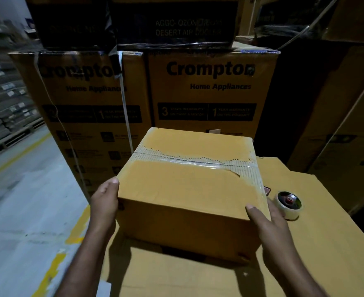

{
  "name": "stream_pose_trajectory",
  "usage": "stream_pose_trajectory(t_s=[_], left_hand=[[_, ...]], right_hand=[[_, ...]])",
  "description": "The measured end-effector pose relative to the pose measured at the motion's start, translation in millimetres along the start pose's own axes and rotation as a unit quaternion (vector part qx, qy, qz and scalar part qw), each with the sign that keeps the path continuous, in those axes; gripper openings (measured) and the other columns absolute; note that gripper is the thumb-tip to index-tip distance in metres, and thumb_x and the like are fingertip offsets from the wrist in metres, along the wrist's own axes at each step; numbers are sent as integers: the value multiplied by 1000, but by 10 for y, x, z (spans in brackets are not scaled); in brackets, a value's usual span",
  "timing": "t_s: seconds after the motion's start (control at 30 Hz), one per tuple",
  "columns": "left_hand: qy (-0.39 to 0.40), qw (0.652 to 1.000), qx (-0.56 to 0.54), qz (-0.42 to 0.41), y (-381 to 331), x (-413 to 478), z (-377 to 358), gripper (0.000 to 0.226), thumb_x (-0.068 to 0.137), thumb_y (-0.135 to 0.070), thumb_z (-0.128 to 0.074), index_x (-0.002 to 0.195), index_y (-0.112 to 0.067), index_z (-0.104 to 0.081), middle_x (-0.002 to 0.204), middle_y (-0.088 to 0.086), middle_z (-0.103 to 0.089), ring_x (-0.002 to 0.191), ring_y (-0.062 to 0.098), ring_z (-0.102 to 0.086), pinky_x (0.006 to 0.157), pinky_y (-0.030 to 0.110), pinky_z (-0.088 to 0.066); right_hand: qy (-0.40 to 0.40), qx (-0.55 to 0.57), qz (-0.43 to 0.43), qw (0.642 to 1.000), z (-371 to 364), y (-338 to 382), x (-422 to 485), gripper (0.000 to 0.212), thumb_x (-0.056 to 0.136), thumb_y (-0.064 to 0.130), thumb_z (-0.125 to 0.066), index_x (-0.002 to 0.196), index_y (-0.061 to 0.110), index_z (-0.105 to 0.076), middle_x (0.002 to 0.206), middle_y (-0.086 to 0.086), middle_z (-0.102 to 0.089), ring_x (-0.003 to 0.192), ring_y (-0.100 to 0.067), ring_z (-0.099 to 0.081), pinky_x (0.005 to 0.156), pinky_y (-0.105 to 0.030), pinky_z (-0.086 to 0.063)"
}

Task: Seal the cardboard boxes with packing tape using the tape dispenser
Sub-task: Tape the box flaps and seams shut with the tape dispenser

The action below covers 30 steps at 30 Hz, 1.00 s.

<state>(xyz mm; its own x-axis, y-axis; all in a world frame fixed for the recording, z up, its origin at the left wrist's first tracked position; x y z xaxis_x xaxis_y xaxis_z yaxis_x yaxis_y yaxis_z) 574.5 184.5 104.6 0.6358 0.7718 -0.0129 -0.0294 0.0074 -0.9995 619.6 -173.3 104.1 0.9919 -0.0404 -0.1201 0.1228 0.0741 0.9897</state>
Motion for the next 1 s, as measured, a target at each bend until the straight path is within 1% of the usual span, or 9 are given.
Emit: stream_pose_trajectory(t_s=[0.13,0.2,0.27,0.37,0.47,0.63,0.7,0.83,1.0], left_hand=[[-35,999,-8,-23,-268,-46,162,31,107,-29,-46,126,-17,-67,110,11,-64,89,22,-56,70,37,-42],[-52,997,-25,-54,-471,-102,251,31,106,-29,-48,128,-14,-66,109,12,-62,95,26,-55,68,34,-41],[-58,993,-38,-91,-706,-201,249,31,105,-32,-51,128,-15,-66,110,10,-61,98,25,-55,67,31,-41],[-22,989,-41,-138,-988,-426,39,35,103,-40,-55,130,-20,-65,118,5,-62,105,25,-58,70,34,-46],[22,986,-69,-152,-1108,-653,-349,34,106,-33,-51,133,-17,-63,116,4,-62,103,21,-57,68,32,-46],[80,981,-141,-103,-1117,-1179,-1228,25,104,-25,-50,122,-19,-67,101,-1,-67,91,11,-62,71,31,-49],[120,977,-147,-92,-1076,-1446,-1536,29,103,-26,-50,124,-17,-68,107,2,-69,97,14,-65,73,32,-52],[194,966,-140,-95,-1036,-2017,-2130,31,100,-29,-51,124,-19,-69,111,2,-69,97,13,-65,75,35,-52],[264,951,-105,-122,-992,-2613,-2866,29,100,-38,-55,117,-19,-68,103,2,-66,86,9,-61,70,33,-49]], right_hand=[[26,53,28,998,65,212,-41,43,68,67,-69,110,67,-59,122,13,-68,118,-18,-62,104,-53,-48],[58,61,71,994,75,437,-133,21,87,51,-68,105,61,-62,113,12,-71,113,-17,-65,101,-53,-51],[56,74,108,990,167,620,-174,23,98,34,-61,116,47,-63,111,9,-73,108,-17,-69,98,-52,-53],[39,100,146,983,458,932,-234,28,99,32,-59,127,36,-62,116,-1,-72,108,-23,-69,95,-57,-54],[-3,112,175,978,916,1130,-331,20,100,26,-57,113,39,-65,108,2,-74,104,-23,-71,89,-54,-57],[-93,102,193,971,1841,1150,-699,22,102,19,-53,106,35,-67,98,3,-76,89,-19,-73,58,-32,-59],[-152,84,196,965,2216,1083,-831,18,97,25,-60,112,31,-68,103,-1,-76,93,-22,-73,64,-37,-59],[-262,73,188,944,2939,923,-1081,43,84,37,-65,126,26,-64,109,-3,-74,98,-23,-72,74,-42,-60],[-355,65,154,920,3704,691,-1404,12,91,31,-64,100,30,-70,101,5,-75,99,-18,-71,83,-41,-57]])
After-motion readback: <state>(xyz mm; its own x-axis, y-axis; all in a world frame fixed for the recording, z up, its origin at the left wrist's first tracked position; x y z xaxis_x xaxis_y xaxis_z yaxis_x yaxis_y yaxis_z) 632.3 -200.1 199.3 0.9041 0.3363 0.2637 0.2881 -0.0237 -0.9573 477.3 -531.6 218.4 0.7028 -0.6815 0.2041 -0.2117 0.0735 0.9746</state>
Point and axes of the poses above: each hand's wrist, its own x-axis towards the middle knuckle, its own z-axis out of the back of the hand, y = z × x, the point moved 2 cm from there along x, towards the middle knuckle
